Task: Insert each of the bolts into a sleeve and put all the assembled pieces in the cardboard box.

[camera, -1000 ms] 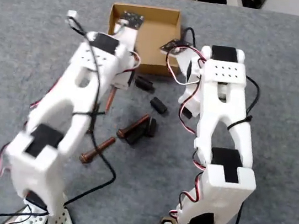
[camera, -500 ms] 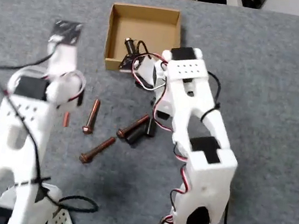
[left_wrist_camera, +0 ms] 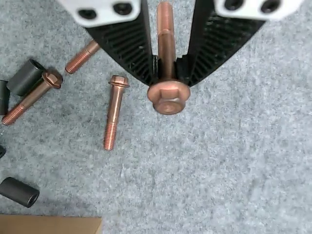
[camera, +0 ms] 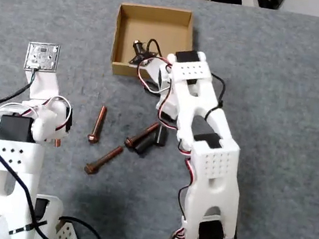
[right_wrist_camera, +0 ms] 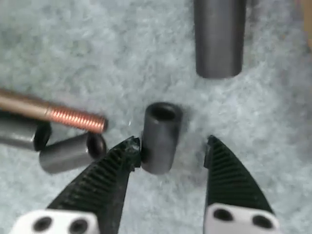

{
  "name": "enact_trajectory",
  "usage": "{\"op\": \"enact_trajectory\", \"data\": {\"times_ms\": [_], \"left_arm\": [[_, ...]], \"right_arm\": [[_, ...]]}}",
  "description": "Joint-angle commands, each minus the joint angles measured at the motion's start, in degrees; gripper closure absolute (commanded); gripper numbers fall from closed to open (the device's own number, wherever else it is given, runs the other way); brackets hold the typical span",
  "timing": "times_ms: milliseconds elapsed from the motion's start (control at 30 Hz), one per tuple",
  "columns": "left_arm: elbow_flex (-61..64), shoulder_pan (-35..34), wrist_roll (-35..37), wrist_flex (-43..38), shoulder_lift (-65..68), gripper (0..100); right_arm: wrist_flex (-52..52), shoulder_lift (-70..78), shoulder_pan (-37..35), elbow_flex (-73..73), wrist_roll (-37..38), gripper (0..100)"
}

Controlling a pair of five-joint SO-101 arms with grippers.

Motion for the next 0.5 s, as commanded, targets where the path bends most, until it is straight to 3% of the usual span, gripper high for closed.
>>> {"op": "enact_trajectory", "data": {"times_ms": [0,167,467], "left_arm": [[-0.4,-0.5,-0.4,-1.1,-1.5,98],[-0.4,-0.8,-0.4,-1.1,-1.5,98],[-0.9,-0.9,-0.4,-1.1,-1.5,98]], "right_arm": [[-0.2,3.5,-0.6,-5.4,-3.3,77.9],[0.6,6.2,-0.7,-11.7,-7.3,91.7],[6.9,7.3,0.0,-12.9,-7.1,92.9]]}}
